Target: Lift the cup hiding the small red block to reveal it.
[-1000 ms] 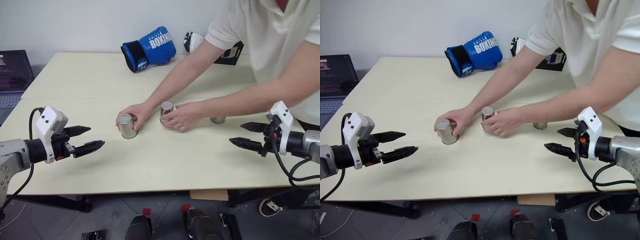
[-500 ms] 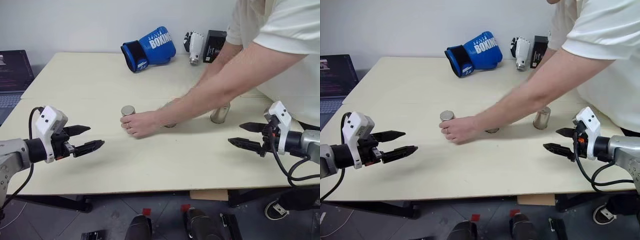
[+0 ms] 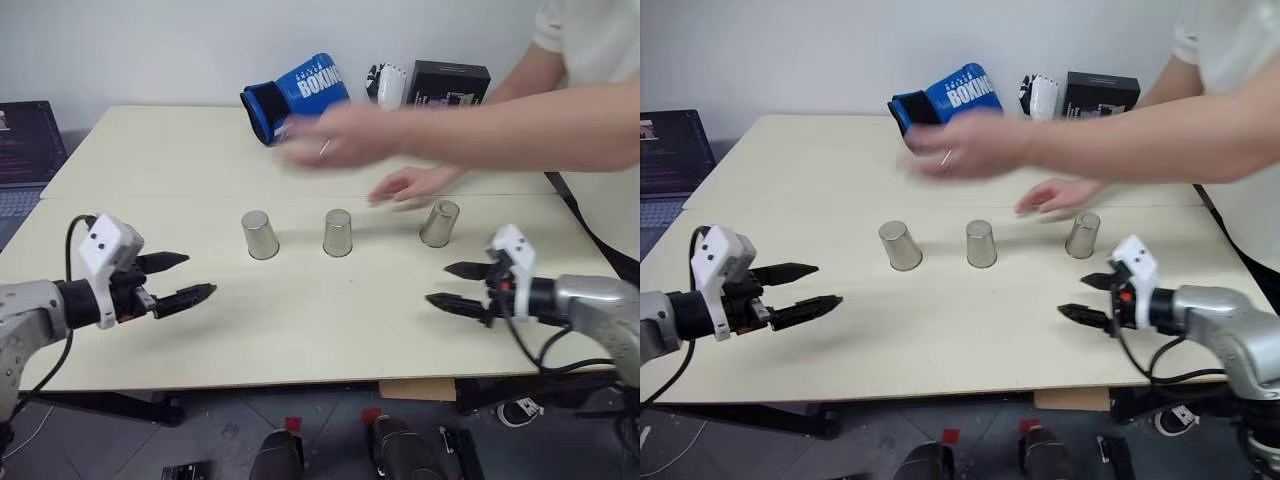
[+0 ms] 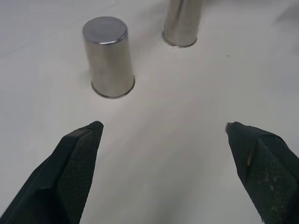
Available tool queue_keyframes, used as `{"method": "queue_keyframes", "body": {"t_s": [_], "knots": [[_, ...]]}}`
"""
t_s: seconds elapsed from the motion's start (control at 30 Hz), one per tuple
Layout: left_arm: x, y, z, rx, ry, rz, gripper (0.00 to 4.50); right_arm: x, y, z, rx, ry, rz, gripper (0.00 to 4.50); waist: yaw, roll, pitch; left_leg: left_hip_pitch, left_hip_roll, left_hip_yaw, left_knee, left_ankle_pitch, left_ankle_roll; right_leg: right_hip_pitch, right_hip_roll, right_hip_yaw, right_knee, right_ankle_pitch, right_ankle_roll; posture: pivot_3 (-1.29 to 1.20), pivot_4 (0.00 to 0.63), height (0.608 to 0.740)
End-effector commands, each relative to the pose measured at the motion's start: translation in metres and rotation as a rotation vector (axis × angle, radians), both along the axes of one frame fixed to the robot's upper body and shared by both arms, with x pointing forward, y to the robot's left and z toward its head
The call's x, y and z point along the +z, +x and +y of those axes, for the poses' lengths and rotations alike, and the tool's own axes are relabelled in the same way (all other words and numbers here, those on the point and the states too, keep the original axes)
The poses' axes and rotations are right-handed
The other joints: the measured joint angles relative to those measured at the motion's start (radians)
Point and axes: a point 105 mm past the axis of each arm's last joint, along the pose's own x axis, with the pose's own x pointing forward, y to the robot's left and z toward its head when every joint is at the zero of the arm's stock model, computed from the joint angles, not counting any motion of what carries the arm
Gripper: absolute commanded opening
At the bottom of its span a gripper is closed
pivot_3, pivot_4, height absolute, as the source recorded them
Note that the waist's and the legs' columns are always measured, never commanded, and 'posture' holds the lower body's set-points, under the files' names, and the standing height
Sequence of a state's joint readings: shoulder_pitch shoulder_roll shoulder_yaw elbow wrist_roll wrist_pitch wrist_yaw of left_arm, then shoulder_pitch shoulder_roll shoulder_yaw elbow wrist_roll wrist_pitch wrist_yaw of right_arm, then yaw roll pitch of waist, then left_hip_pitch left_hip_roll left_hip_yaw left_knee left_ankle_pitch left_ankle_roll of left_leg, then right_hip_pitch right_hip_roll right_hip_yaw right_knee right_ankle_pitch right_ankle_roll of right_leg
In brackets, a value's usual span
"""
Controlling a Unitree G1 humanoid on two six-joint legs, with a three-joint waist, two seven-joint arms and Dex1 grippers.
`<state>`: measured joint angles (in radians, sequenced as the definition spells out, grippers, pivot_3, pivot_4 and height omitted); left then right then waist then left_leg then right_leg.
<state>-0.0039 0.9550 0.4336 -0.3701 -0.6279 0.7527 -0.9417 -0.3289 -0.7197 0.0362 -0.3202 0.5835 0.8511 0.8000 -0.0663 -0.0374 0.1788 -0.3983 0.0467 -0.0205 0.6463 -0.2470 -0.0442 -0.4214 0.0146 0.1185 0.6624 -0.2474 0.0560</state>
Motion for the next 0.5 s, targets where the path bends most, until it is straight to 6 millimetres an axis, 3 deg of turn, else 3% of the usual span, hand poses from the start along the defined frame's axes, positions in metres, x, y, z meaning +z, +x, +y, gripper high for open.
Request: {"method": "queue_keyframes", "body": {"t_s": [0.03,0.13,0.27,0.5], "knots": [[0.003,-0.008,-0.039,-0.106,-0.01,-0.083,4.46,-0.003,0.029,0.024,-0.047,0.014,-0.097,4.5,0.0,0.0,0.0,0.0,0.0,0.0,0.0,0.0,0.0,0.0,0.0,0.0,0.0,0.0,0.0,0.0,0.15,0.74],[0.002,-0.009,-0.064,-0.129,-0.025,-0.143,4.46,-0.008,0.06,0.045,-0.125,0.033,-0.154,4.5,-0.001,-0.001,0.0,0.0,0.0,0.0,0.001,0.0,0.0,0.0,0.0,0.0,0.001,0.001,0.001,0.0,0.15,0.74],[0.004,-0.003,-0.076,-0.086,-0.052,-0.204,4.46,-0.009,0.093,0.071,-0.194,0.053,-0.211,4.5,0.0,0.0,-0.001,0.0,0.0,-0.001,0.001,0.001,0.0,0.001,0.001,0.0,0.002,0.003,0.001,0.0,0.15,0.74],[-0.001,-0.008,-0.08,-0.06,-0.064,-0.188,4.46,-0.008,0.112,0.112,-0.16,0.104,-0.228,4.5,-0.007,0.0,0.0,0.0,0.0,-0.002,0.0,0.0,0.0,0.0,0.0,-0.001,0.0,0.005,-0.004,0.0,0.15,0.74]]}}
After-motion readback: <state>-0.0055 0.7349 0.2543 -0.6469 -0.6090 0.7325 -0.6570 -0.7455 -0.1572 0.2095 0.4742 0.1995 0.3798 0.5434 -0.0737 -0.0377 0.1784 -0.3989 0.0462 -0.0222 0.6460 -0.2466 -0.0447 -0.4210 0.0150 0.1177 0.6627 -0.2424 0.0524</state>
